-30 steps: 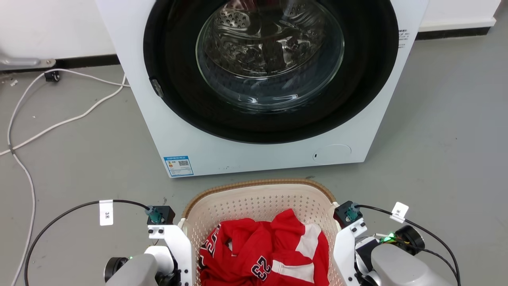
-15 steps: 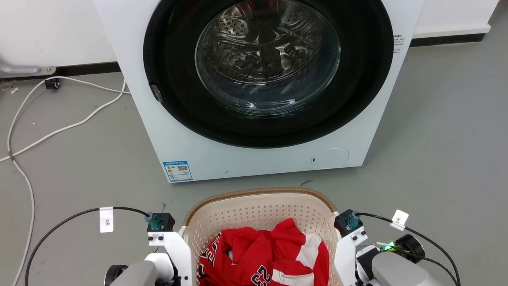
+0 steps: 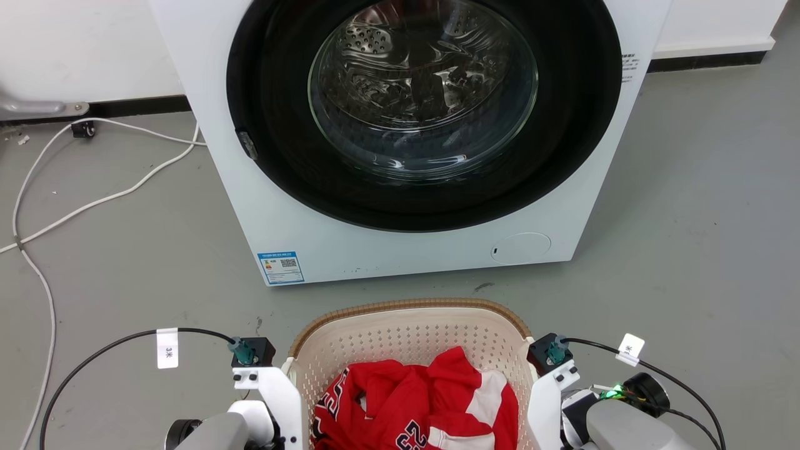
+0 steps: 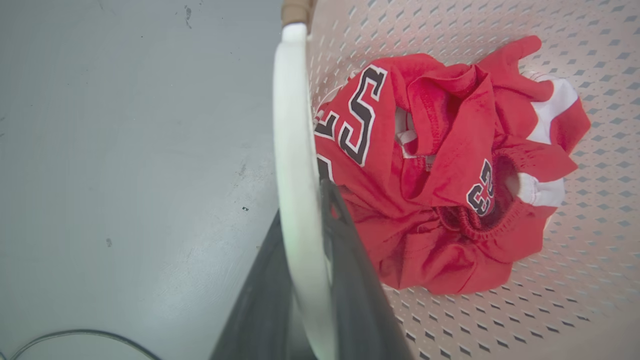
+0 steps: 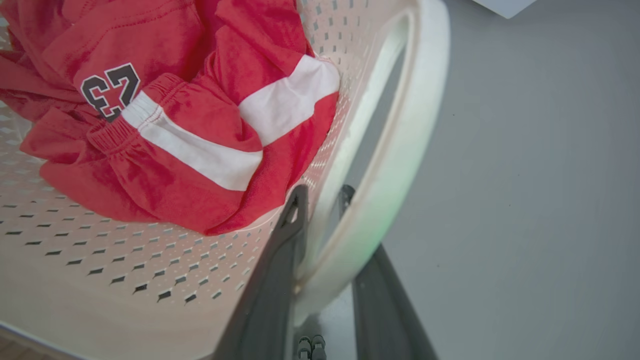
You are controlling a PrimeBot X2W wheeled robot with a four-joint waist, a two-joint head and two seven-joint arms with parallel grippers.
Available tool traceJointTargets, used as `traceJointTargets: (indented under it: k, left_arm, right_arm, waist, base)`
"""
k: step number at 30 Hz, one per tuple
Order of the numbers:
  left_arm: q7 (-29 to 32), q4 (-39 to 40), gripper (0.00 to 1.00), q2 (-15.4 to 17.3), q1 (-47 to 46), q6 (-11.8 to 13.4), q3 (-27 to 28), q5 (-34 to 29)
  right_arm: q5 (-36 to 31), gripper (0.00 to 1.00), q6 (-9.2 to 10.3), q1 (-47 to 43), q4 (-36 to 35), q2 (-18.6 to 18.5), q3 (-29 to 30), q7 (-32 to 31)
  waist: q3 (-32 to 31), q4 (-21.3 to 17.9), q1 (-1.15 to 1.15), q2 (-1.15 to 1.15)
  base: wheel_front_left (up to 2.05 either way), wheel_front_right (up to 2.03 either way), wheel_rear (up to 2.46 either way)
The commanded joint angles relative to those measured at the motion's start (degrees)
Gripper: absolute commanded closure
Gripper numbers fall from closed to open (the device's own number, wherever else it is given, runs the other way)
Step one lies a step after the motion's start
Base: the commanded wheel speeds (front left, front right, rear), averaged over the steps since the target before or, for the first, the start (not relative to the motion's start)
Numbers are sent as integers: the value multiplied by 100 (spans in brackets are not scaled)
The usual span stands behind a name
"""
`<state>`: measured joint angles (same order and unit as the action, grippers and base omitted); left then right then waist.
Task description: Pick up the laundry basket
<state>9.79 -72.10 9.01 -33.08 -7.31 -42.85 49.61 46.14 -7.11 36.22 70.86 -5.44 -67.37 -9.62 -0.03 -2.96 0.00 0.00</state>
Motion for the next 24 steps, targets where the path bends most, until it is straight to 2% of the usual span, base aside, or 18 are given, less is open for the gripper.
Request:
traceJointTargets:
  k: [1,24]
  left_arm:
    - [-74,36,100,6,-28,-27,-19,19]
    - [-91,-7,100,29,-35,-27,-258,284]
  right_arm:
    - [6,100,-67,13,-12,10,-57,14]
    - [396,100,-67,84,51,7,-420,60]
  waist:
    - [1,2,0,0]
    - [-9,1,0,0]
  base:
    - [0,0,0]
    - [0,0,0]
